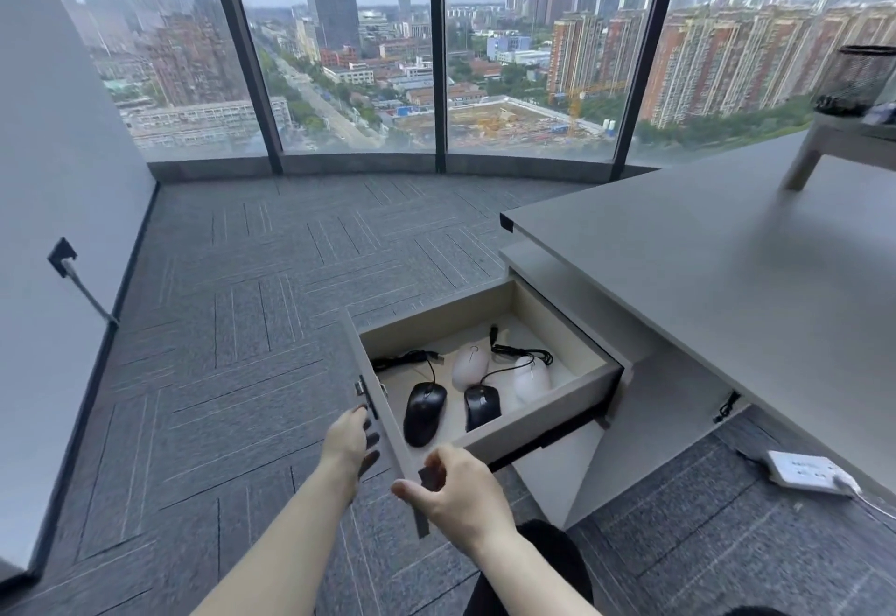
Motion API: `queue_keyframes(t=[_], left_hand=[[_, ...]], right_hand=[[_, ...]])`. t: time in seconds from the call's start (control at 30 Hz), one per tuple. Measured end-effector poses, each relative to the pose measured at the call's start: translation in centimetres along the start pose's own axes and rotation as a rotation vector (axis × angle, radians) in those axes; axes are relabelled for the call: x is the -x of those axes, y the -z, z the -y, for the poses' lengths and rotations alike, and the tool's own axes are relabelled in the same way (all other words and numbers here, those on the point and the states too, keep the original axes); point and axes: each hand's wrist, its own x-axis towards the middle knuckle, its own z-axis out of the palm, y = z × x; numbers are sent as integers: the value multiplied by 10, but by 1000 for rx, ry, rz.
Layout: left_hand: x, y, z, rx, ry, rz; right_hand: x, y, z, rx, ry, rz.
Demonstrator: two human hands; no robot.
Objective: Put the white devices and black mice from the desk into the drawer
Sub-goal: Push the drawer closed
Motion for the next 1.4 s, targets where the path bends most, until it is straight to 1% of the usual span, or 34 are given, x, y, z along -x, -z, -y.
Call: queue_keyframes(t=[0.07,0.17,0.3,0.67,0.83,0.97,1.13,1.27,1.4], left_hand=[[8,-5,3,22,-14,58],[11,-12,3,21,-20,92],[10,-30,2,25,-11,159],[-9,-150,-4,27,13,329],[-8,-200,-12,37,37,406],[-10,-234,-15,36,71,442],[-18,-264,-14,75,122,470],[-21,-282,-14,94,136,493],[-27,-294,-16,104,142,501]], right_hand=[[1,-3,0,19,10,-13],[4,-8,-5,68,20,-21],[6,-4,-20,49,-21,-99],[-21,67,-89,-94,-282,-340],[-29,96,-115,-135,-385,-495],[-43,114,-135,-183,-432,-590],[-58,135,-153,-243,-468,-611],[-65,142,-164,-220,-459,-653],[-70,148,-172,-235,-457,-660]])
